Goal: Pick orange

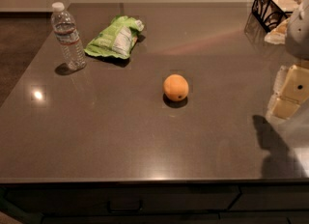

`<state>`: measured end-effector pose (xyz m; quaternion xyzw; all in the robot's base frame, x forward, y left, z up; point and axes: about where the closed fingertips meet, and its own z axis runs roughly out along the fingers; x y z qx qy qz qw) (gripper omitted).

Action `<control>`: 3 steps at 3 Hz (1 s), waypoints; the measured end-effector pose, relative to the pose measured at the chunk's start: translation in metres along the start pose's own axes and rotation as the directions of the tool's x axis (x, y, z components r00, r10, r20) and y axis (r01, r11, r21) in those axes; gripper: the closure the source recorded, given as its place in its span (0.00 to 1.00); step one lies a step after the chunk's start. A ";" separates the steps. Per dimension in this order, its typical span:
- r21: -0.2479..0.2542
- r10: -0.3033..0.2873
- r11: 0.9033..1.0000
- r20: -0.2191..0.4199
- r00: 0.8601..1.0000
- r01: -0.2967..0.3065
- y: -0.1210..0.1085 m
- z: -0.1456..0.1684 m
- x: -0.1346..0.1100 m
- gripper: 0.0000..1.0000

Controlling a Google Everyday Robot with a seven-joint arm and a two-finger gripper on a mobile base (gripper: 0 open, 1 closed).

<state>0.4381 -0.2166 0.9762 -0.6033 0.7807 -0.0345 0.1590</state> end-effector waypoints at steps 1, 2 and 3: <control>0.000 0.000 1.000 0.000 1.000 0.000 0.000 0.000 0.000 0.00; -0.009 0.004 1.000 0.013 1.000 -0.004 -0.003 0.002 -0.004 0.00; -0.031 0.022 0.999 0.060 0.998 -0.020 -0.012 0.020 -0.017 0.00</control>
Offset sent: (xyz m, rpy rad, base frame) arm 0.0114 0.0075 -0.0072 0.0399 0.0391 0.0034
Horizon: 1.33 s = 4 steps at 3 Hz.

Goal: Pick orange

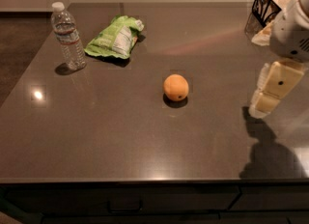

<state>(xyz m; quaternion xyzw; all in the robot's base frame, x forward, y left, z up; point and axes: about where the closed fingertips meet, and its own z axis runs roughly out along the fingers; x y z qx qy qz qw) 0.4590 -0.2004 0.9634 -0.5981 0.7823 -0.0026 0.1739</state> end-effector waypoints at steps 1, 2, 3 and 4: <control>-0.025 0.000 1.000 0.066 0.998 0.002 -0.007 0.027 -0.021 0.00; -0.048 -0.017 0.999 0.141 0.990 0.024 -0.015 0.056 -0.056 0.00; -0.080 -0.040 0.995 0.185 0.982 0.056 -0.022 0.090 -0.085 0.00; -0.117 -0.059 0.990 0.206 0.977 0.084 -0.025 0.121 -0.104 0.00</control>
Offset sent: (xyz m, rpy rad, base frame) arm 0.0718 0.1015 -0.0532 0.2244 -0.0016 0.1130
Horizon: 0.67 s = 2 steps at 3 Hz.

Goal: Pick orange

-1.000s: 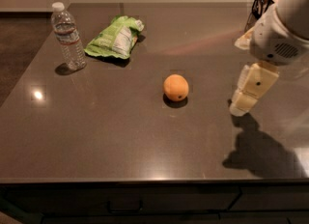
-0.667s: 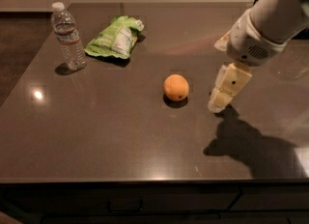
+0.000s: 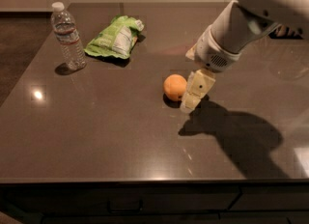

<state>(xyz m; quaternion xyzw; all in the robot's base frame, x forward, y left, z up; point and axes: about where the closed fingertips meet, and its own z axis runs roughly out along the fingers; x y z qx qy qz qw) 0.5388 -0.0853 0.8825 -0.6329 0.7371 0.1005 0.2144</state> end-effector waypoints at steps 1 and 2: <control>-0.040 -0.004 0.999 0.012 1.000 0.005 -0.006 0.023 -0.004 0.00; -0.067 -0.012 0.998 0.022 1.000 0.014 -0.007 0.037 -0.008 0.05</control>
Offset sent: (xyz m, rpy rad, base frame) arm 0.0204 0.0360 -0.0395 0.0421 0.0702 0.0824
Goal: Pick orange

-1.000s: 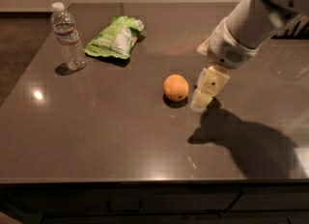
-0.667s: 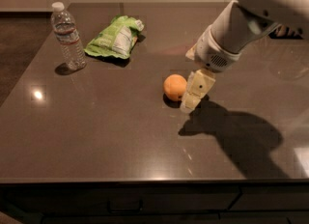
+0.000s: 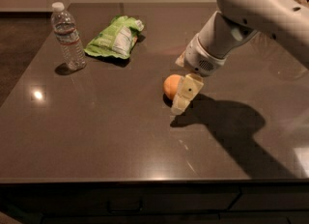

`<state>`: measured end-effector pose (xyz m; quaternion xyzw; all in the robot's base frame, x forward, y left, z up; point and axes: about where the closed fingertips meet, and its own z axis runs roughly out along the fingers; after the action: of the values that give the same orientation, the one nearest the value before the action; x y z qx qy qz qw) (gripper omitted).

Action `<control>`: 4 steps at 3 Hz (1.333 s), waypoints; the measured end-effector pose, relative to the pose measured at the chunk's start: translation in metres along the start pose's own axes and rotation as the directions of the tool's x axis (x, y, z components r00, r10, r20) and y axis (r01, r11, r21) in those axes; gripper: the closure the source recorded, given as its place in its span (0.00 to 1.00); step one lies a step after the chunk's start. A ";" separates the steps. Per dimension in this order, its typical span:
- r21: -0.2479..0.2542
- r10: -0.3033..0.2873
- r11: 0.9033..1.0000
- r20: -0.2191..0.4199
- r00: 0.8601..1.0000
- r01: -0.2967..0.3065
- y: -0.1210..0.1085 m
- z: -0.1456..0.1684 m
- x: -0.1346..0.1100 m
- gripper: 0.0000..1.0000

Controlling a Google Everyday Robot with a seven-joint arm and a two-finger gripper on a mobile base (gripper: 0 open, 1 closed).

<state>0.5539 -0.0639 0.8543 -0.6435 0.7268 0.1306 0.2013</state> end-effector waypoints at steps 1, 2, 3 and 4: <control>-0.014 -0.006 1.000 0.004 1.000 0.006 -0.001 0.008 -0.003 0.29; -0.017 0.001 1.000 0.007 1.000 0.000 -0.003 0.004 -0.002 0.52; -0.007 -0.011 1.000 0.026 1.000 0.011 -0.006 -0.023 -0.008 0.75; 0.015 -0.048 0.999 0.057 0.997 0.047 -0.008 -0.058 -0.021 0.98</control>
Offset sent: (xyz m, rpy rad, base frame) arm 0.0063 -0.0043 0.0048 0.0142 0.0187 -0.0034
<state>0.5568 -0.0724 0.9164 -0.6553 0.7061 0.1390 0.2295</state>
